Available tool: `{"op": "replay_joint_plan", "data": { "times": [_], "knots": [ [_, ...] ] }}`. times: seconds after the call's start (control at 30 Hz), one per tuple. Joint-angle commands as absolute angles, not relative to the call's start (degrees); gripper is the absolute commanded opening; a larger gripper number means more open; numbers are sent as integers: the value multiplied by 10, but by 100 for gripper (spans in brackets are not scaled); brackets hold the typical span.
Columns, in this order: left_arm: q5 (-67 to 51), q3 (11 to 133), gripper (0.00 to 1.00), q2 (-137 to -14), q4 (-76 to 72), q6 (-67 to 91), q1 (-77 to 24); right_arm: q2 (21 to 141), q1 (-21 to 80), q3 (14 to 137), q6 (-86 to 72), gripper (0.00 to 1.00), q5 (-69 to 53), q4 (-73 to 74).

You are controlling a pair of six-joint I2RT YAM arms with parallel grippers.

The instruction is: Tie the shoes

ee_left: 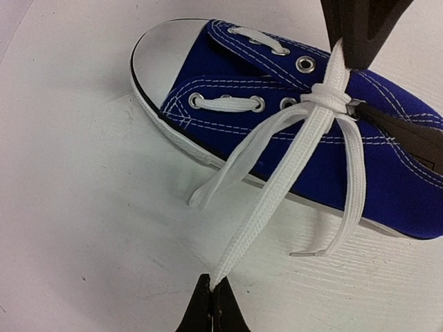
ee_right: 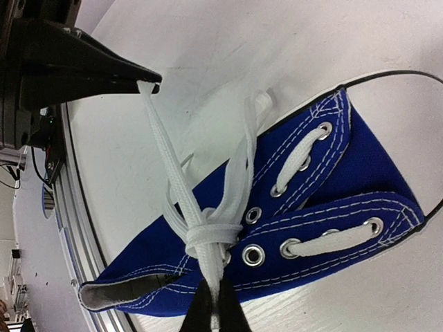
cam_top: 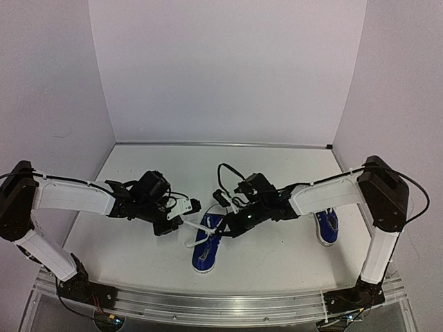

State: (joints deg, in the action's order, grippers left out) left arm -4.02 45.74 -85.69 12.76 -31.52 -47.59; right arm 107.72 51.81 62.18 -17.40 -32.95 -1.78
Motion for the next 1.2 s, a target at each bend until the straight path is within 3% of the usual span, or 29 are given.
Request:
{"op": "replay_joint_plan", "data": {
  "times": [0.0,0.17,0.3,0.47,0.57,1.17],
  "knots": [
    [-56,479,0,-857,100,-307,-473,1039,521,644,-158,0,-301,16],
    [-97,476,0,-858,94,-312,-473,1008,521,649,-146,0,-296,58],
    [-125,471,7,-852,84,-317,-473,1013,521,651,-131,0,-310,89],
    [-97,453,33,-839,65,-320,-473,1012,521,641,-119,0,-320,119],
    [-63,448,42,-849,61,-324,-467,999,521,630,-114,0,-319,127],
    [-193,525,57,-975,-7,-388,-437,995,521,623,-118,0,-307,132]
  ]
}}
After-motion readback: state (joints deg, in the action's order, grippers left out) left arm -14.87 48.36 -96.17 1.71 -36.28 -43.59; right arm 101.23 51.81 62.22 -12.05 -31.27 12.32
